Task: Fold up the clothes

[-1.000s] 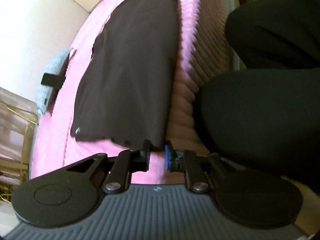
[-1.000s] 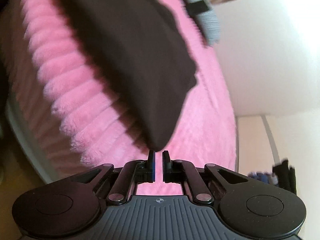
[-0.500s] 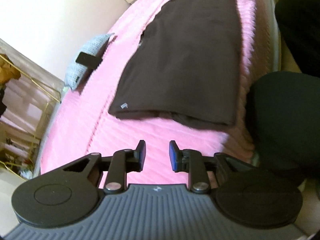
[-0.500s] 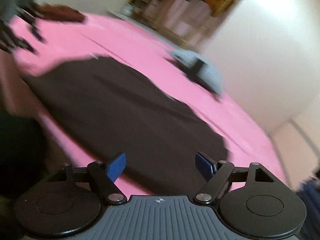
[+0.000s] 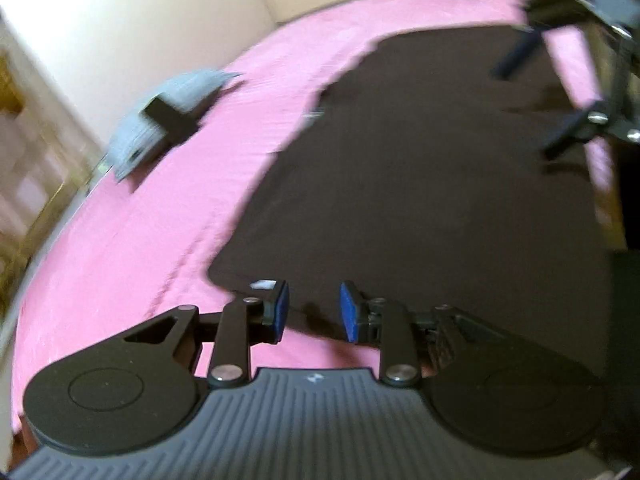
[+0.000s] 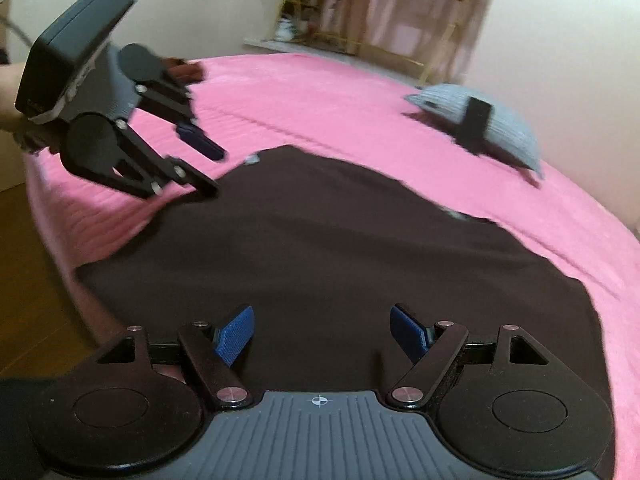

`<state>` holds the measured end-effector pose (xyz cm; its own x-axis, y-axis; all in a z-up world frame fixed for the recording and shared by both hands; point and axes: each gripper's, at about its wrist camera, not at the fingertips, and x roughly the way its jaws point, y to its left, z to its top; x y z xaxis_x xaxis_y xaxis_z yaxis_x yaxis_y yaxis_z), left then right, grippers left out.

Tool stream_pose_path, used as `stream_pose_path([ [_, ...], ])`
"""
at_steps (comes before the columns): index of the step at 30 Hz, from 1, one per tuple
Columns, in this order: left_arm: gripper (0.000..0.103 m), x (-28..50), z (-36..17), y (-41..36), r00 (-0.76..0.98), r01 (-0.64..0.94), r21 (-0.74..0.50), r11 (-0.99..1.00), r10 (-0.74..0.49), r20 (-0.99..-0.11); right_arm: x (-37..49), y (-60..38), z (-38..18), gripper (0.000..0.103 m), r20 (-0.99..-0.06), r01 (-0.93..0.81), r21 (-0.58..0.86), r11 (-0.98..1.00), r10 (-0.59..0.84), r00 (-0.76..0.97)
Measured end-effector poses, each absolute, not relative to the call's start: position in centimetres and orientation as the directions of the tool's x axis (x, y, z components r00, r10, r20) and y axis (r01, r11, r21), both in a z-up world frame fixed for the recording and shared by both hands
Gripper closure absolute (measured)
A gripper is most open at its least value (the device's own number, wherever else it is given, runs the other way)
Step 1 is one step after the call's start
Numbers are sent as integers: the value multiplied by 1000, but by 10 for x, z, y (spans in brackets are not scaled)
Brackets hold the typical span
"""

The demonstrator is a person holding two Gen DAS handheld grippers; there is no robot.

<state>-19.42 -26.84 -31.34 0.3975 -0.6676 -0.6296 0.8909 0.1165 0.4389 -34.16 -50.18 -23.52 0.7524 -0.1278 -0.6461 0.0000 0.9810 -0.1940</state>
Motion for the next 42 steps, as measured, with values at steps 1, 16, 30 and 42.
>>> stream_pose_path([
  [1, 77, -175, -310, -273, 416, 895, 410, 175, -659, -626, -340, -510, -234, 25, -646, 23, -192, 981, -144, 749],
  [16, 97, -48, -324, -323, 205, 917, -91, 387, -657, -726, -325, -577, -253, 11, -630, 201, -331, 922, -374, 680],
  [30, 79, -60, -308, -287, 410, 872, 100, 479, -605, -683, -350, -588, -249, 11, -669, 253, -254, 933, -359, 651],
  [42, 75, -138, -323, -267, 275, 961, 184, 206, -641, -717, -388, -543, -238, 10, -639, 328, -141, 934, -339, 691],
])
